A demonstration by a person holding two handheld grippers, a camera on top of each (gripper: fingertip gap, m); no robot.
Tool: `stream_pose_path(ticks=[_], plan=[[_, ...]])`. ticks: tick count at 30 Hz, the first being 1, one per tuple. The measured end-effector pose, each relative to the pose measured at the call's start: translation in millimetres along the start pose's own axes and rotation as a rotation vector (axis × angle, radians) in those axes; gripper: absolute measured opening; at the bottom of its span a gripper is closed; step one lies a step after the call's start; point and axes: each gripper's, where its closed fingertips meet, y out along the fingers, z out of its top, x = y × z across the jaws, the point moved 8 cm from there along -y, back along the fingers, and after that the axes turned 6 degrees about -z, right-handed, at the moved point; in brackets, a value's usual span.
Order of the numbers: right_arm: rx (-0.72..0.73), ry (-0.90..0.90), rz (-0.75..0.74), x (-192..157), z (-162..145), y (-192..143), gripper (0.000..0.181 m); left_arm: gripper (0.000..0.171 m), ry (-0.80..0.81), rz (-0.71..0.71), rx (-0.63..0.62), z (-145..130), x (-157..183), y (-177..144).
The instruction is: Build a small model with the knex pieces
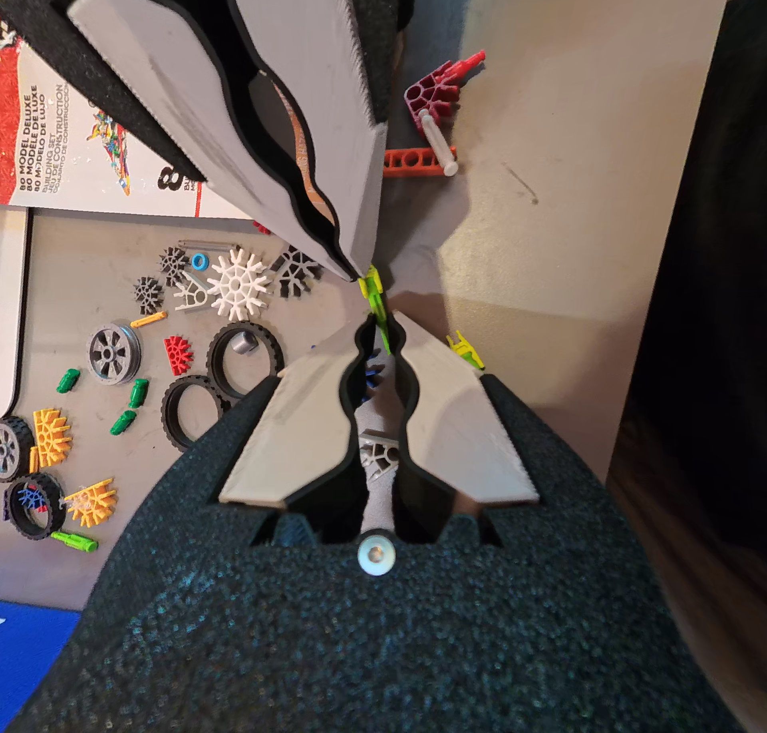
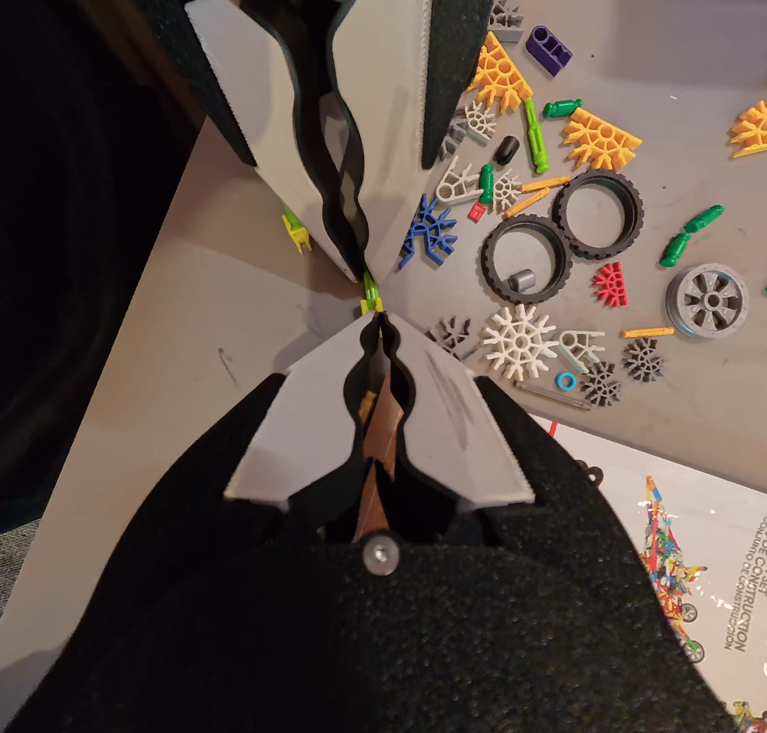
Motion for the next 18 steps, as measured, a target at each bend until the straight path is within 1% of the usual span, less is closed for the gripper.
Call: stream_pose_path(ticks=[6,10,14,18], plan=[[0.015,-0.008,-0.022,-0.3,1.4,-5.1,0.000,0.004,-0.001,0.002,0.001,-0.2,0.0,0.0],[0.032,-0.060,-0.026,-7.0,3.3,-9.4,0.000,0.003,-0.001,0.002,0.001,-0.2,0.0,-0.1],[0.009,-0.095,-0.065,-9.1,3.4,-1.8,0.000,0.004,0.000,0.001,0.001,-0.1,0.0,-0.1],[0.010,-0.086,-0.063,-8.2,3.0,0.0,0.000,0.003,0.000,0.003,0.001,-0.2,0.3,-0.1]])
